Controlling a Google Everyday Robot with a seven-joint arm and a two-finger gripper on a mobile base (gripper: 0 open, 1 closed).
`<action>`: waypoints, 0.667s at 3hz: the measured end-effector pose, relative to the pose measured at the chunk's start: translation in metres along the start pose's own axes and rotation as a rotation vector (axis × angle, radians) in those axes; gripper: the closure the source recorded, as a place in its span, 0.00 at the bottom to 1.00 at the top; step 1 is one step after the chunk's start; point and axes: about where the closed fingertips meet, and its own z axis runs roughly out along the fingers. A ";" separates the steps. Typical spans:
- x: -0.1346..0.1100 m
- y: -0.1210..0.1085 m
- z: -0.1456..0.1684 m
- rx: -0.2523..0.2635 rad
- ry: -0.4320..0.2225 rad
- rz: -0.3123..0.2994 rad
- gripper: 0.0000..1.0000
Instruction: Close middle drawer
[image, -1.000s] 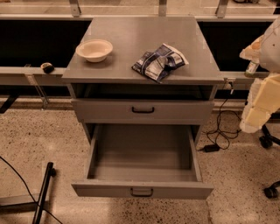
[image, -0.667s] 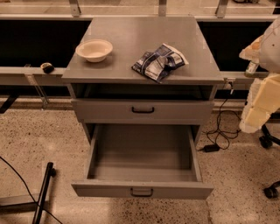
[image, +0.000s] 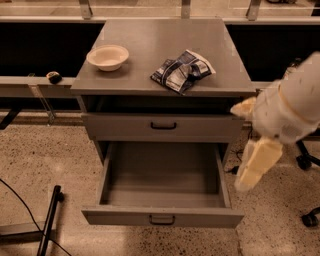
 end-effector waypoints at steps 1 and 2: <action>0.005 0.035 0.067 -0.050 -0.147 -0.027 0.00; 0.015 0.049 0.108 -0.042 -0.179 -0.044 0.00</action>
Offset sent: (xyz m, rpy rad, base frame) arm -0.0209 0.0256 -0.0680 0.1432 0.0093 0.0652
